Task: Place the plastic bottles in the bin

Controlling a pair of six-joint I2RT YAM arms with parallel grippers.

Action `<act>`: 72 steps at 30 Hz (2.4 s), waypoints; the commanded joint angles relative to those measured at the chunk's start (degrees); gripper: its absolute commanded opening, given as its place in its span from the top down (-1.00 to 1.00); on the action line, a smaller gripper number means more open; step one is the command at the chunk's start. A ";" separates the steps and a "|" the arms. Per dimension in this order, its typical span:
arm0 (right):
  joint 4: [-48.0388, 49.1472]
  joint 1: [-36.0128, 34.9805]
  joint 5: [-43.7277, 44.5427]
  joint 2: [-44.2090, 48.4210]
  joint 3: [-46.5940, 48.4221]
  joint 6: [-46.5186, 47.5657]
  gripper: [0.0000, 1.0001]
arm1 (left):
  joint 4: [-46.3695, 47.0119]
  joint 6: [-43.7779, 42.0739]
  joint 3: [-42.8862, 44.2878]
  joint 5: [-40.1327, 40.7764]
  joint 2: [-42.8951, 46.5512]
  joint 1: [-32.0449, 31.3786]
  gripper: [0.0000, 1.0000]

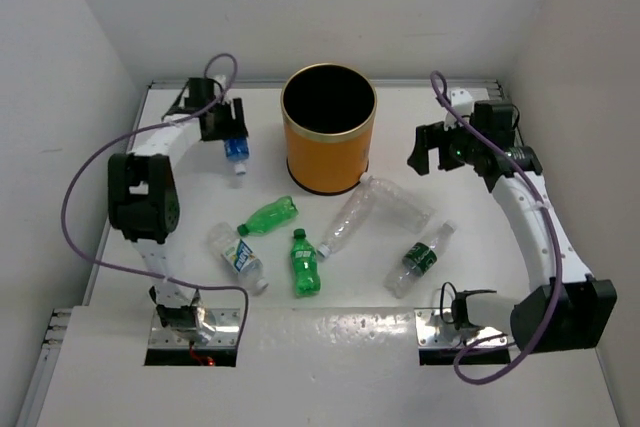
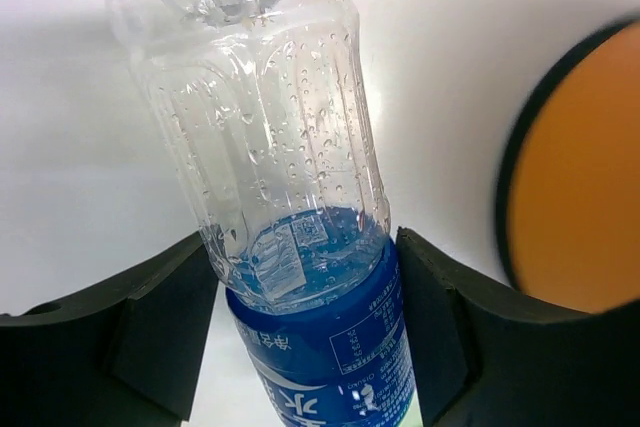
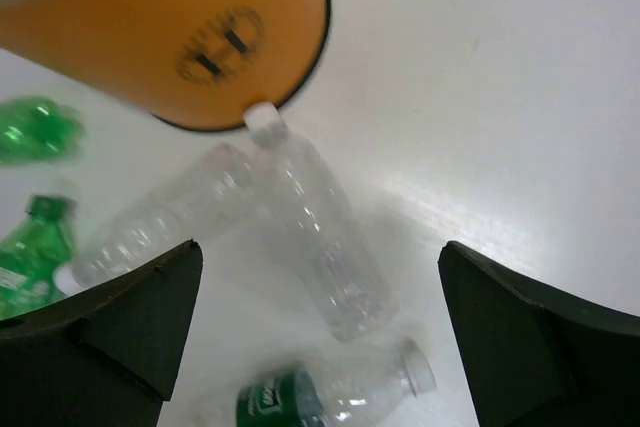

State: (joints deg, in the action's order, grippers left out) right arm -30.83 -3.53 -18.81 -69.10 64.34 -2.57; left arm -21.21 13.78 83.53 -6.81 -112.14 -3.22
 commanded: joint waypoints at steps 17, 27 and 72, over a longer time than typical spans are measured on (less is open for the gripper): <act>-1.87 1.42 0.79 -15.10 -8.24 16.98 -0.97 | 33.35 -12.89 9.36 -15.43 25.05 -18.48 0.89; 0.86 -4.81 3.42 -21.42 -5.72 18.65 -0.97 | 29.57 -18.53 16.57 -8.67 10.29 -23.58 0.70; 46.55 -16.50 6.06 -27.21 31.03 -17.74 0.96 | -22.82 -28.61 -13.56 -11.12 36.64 -6.53 -1.00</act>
State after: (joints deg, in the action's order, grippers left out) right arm 7.77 -17.72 -15.53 -92.44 95.11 -17.61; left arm -38.61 -8.88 71.70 -17.04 -76.44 -10.37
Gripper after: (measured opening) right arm 0.461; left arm 0.997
